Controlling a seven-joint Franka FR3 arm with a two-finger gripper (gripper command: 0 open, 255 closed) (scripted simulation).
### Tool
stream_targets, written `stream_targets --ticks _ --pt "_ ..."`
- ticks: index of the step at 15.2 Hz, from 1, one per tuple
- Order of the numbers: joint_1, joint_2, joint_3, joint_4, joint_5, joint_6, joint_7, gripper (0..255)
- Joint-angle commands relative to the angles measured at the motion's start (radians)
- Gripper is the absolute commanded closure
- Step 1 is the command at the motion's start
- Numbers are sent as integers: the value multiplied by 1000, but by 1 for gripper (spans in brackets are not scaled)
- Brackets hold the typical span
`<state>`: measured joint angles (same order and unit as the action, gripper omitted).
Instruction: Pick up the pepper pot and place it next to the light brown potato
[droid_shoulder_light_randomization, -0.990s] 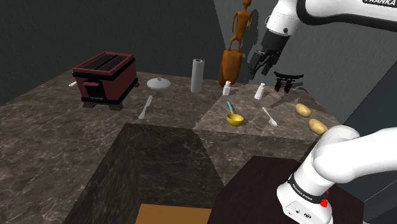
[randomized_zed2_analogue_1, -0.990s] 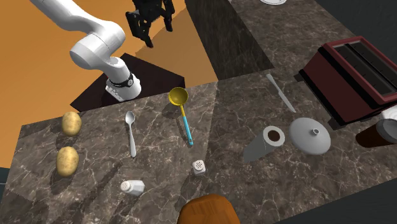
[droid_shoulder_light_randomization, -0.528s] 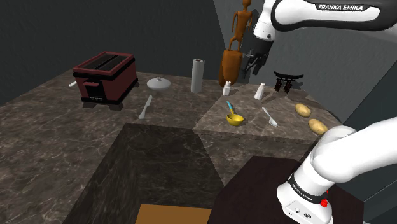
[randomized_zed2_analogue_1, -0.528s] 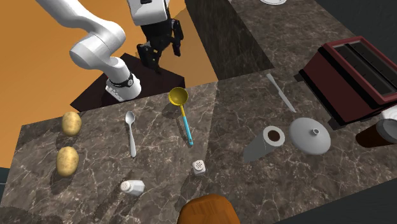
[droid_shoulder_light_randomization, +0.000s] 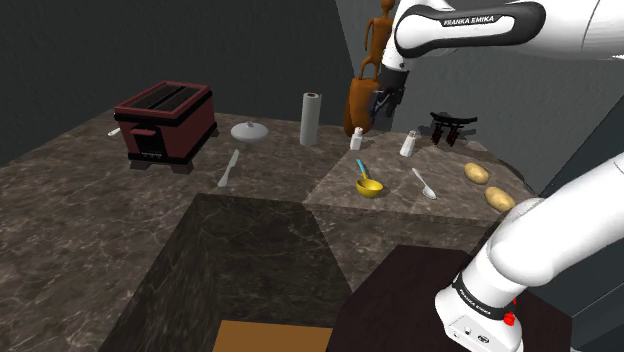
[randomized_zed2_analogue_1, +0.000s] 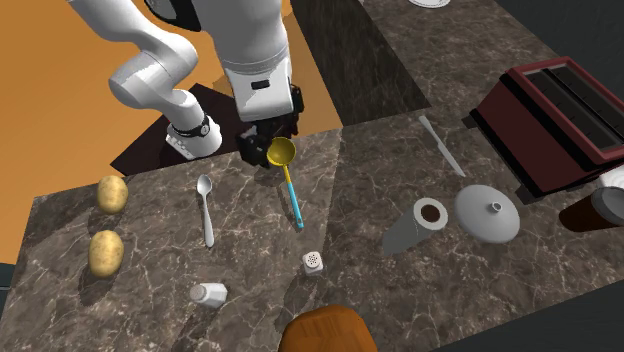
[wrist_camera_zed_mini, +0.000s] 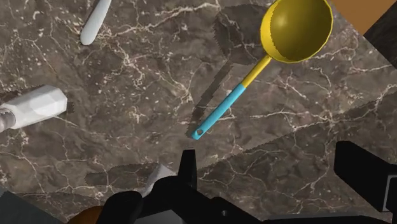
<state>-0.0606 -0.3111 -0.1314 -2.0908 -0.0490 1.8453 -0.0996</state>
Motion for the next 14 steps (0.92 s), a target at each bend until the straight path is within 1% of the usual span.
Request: stream_targets --ticks 1,8,14 --pt "-9 78 -26 45 3 23 -42 0" --pt "-40 342 -82 243 40 54 -163 0" --pt "-88 588 -104 475 89 34 -256 0"
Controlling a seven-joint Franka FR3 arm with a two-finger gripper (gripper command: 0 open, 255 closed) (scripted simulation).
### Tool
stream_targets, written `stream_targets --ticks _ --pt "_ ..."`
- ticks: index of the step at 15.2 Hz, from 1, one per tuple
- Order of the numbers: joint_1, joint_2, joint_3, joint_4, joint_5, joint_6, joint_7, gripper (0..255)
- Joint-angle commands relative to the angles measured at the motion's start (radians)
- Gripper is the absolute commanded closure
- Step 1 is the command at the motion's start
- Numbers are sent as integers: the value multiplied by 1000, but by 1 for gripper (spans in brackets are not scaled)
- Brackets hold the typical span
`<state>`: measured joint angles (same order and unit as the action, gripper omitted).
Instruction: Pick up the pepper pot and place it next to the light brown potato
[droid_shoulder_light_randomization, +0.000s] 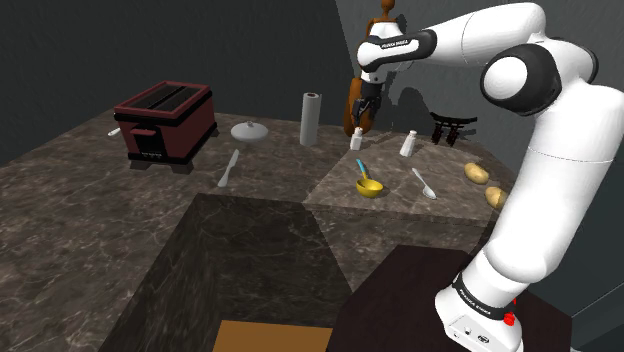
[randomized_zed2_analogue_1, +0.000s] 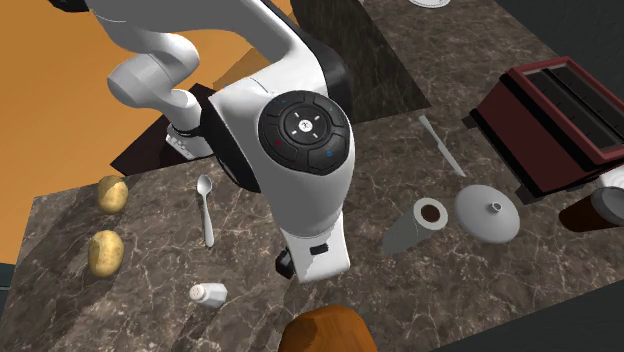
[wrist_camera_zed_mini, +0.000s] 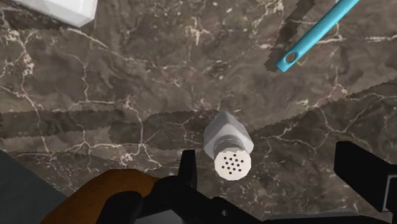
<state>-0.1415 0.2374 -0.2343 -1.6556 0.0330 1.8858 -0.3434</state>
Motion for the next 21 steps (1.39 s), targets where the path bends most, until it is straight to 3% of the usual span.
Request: stream_targets --ticks 1,9,17,18,21 --pt "-17 83 -3 86 16 -14 -26 0" --pt "-21 113 0 23 23 78 -33 0" --pt "-21 113 0 23 23 77 -33 0" --pt "-21 113 0 23 23 77 -33 255" --pt "-21 113 0 23 23 77 -33 255"
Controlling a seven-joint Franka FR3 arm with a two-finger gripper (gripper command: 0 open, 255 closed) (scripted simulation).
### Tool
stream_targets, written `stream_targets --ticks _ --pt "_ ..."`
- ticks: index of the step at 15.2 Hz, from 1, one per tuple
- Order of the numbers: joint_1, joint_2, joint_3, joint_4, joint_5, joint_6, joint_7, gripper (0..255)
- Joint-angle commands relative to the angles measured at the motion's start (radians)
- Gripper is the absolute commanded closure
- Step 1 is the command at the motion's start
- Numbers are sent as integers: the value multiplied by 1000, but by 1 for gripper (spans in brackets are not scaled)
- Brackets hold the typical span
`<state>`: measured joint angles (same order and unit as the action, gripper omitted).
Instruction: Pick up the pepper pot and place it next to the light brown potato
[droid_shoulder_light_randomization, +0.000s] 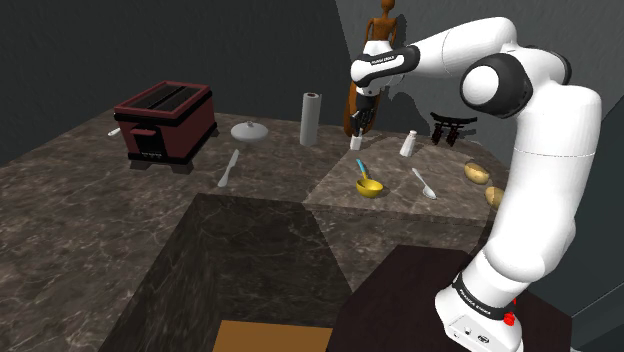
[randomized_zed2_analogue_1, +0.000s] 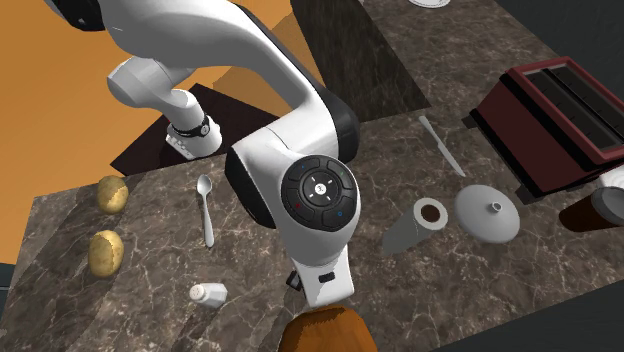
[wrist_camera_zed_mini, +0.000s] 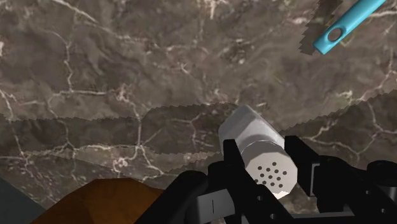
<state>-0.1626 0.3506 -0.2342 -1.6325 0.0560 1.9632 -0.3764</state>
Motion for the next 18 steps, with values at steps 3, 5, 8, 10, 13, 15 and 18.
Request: stream_targets --ticks 3,5,8,10,13,15,18 --pt "0 0 0 0 0 0 0 255" --pt "0 0 0 0 0 0 0 255" --pt "0 -7 -1 17 -2 -24 1 255" --pt "0 -12 -1 37 -3 -49 1 255" --pt "0 -19 -2 67 -5 -86 2 255" --pt "-1 -22 -3 89 -6 -111 2 255" --pt "-2 -26 -4 125 -7 -150 3 255"
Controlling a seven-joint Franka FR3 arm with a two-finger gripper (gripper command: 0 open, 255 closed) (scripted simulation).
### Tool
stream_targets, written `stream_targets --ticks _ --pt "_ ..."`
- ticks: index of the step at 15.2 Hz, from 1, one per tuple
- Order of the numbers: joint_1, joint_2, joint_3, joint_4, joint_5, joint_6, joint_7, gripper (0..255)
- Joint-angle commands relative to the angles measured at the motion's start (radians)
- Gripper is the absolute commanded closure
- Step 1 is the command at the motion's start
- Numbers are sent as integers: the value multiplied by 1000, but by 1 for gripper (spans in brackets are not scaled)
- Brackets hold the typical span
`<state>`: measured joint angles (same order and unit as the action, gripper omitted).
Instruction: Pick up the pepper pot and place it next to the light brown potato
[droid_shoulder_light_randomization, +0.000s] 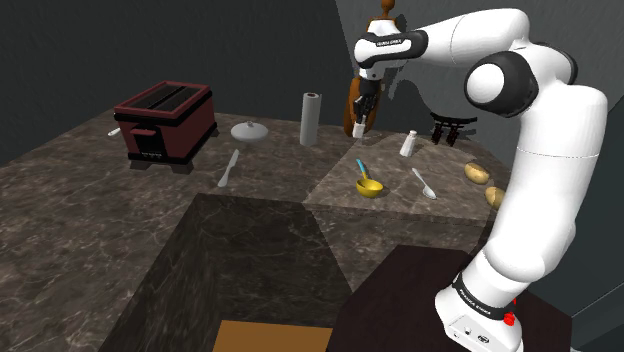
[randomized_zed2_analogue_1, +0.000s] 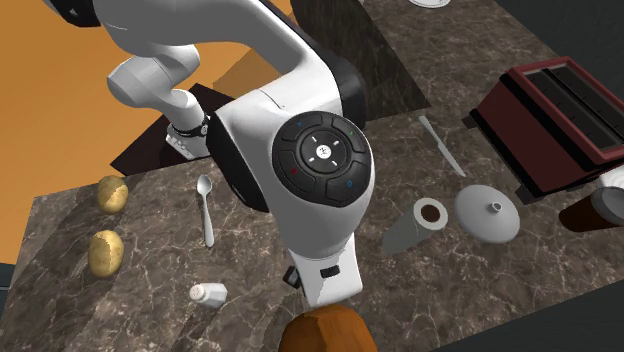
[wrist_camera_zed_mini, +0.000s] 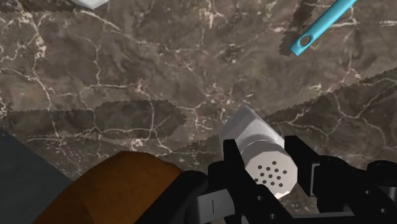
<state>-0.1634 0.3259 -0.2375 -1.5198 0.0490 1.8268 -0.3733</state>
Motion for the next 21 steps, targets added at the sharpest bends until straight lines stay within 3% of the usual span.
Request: stream_targets --ticks 1,19,20,21 --pt "-1 -2 -1 25 -1 -27 -1 255" --pt "-19 37 -4 325 8 -289 -6 255" --pt "-19 38 -4 331 8 -293 -6 255" --pt "-17 -11 -9 259 -2 -270 -13 255"
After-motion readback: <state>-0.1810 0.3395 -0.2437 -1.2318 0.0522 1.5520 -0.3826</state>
